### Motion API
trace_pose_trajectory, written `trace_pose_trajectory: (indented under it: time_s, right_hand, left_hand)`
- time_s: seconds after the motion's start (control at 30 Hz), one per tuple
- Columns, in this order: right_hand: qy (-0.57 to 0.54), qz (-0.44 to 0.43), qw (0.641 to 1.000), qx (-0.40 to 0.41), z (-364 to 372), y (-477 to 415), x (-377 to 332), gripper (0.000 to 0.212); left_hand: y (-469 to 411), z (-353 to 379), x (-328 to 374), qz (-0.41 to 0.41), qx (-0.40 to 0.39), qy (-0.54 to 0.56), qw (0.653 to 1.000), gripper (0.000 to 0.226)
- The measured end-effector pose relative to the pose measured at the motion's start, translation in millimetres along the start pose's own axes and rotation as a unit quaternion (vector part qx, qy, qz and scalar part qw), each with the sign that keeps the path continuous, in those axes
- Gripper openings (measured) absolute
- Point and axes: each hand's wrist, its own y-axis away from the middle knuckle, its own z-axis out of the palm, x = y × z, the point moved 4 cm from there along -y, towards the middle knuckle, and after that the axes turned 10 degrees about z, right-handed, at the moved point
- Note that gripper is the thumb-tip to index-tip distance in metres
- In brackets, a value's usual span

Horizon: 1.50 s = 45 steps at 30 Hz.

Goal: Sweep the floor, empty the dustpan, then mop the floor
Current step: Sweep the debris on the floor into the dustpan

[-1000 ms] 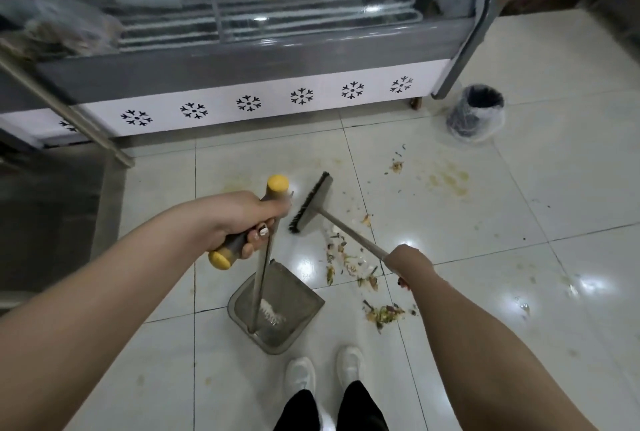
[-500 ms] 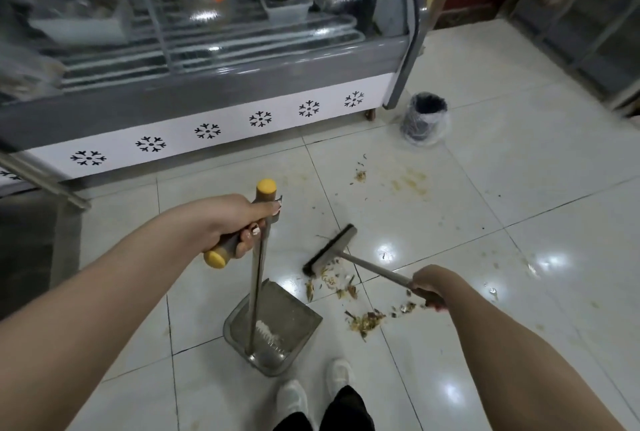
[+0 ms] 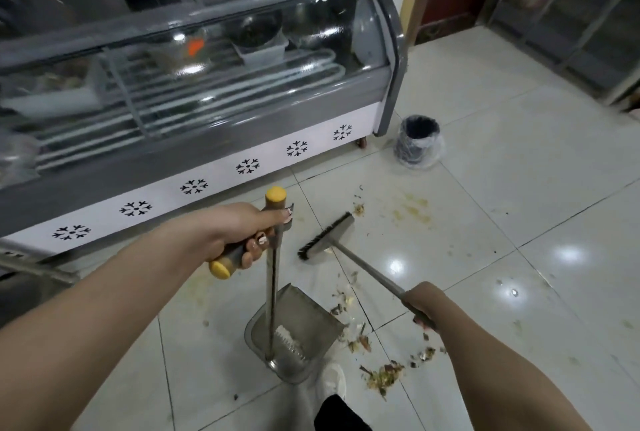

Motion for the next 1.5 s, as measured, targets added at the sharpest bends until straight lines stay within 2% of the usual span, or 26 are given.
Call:
trace_pose_trajectory:
  time_s: [0.13,0.37,0.63,0.77,1.07,1.2,1.5]
  right_hand:
    - [-0.032,0.005,0.999,0.008,-22.5,-4.6,-42.6,0.019]
    - [-0.109,0.025,0.993,-0.027,-46.8,-30.2,-135.4,0.028]
    - [-0.196,0.076,0.976,-0.048,-51.3,-63.2,-262.5,0.031]
    - [-0.179,0.119,0.975,-0.056,-57.6,-68.3,-298.2,0.037]
    - [-0.084,0.132,0.988,-0.007,-38.7,-17.1,-275.6,0.012]
    - [-0.067,0.148,0.986,-0.026,-28.5,12.0,-249.2,0.029]
    - [-0.048,0.193,0.980,0.024,-44.6,53.8,-198.9,0.013]
  left_hand:
    - [-29.7,-20.5,49.8,0.019,-0.009,-0.025,0.999,0.039]
    - [-95.6,-61.3,113.2,0.034,-0.058,-0.065,0.996,0.040]
    - [-181.6,-120.2,183.5,0.036,-0.192,-0.173,0.965,0.040]
    - [-212.8,-127.8,202.8,0.032,-0.233,-0.200,0.951,0.041]
    - [-236.8,-126.7,224.2,0.036,-0.277,-0.259,0.925,0.043]
    - [-234.4,-124.8,225.7,0.033,-0.284,-0.286,0.915,0.044]
    - [-229.3,-131.0,221.9,0.045,-0.283,-0.297,0.911,0.043]
